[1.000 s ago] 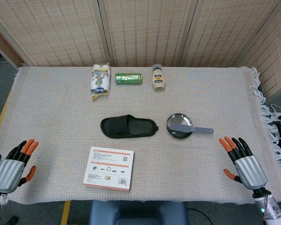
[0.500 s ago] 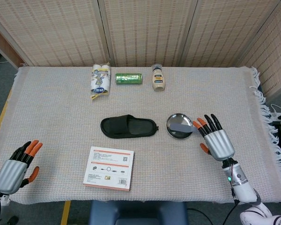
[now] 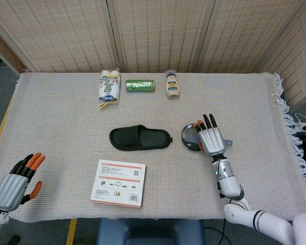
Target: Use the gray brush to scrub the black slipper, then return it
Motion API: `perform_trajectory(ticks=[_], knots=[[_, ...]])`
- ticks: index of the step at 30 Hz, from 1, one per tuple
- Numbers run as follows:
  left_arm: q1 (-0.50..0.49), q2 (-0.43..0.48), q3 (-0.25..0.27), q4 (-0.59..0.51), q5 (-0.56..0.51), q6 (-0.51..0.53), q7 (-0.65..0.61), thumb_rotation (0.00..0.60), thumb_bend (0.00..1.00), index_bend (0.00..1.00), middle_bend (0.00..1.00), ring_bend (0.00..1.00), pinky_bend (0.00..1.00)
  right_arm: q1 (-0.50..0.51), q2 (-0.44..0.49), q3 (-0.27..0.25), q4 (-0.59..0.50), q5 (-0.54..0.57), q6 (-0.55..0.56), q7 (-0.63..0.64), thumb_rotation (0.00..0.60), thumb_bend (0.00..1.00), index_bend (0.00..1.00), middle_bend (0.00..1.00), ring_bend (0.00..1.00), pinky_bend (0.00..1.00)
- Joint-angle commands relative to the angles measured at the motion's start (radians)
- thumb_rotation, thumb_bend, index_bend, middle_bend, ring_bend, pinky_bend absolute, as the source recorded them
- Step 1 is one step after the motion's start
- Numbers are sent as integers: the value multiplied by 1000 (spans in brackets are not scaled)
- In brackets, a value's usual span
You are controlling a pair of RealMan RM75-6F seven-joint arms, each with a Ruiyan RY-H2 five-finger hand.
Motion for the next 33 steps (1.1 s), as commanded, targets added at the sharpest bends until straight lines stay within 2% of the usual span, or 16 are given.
perform_trajectory(ticks=[1, 9, 17, 28, 33], knots=[[0, 1, 1, 0, -1, -3, 1, 600, 499, 0, 0, 0, 151, 35, -52, 23, 56, 86, -55, -16, 600, 241, 257, 217, 20, 39], [3, 5, 1, -1, 0, 5, -6, 600, 500, 0, 0, 0, 152, 55, -81, 58, 70, 239, -120, 29, 600, 241, 281, 225, 39, 39], [3, 7, 3, 2, 4, 8, -14, 600, 500, 0, 0, 0, 151, 62, -55, 30, 35, 243, -94, 36, 600, 241, 308, 249, 62, 39], [3, 5, 3, 2, 2, 6, -8, 600, 500, 0, 0, 0, 152, 85, -66, 8, 60, 273, -88, 33, 600, 241, 328, 270, 87, 43], [4, 6, 3, 3, 3, 8, -11, 600, 500, 0, 0, 0, 153, 89, -66, -4, 61, 261, -75, 50, 600, 241, 383, 310, 136, 104]])
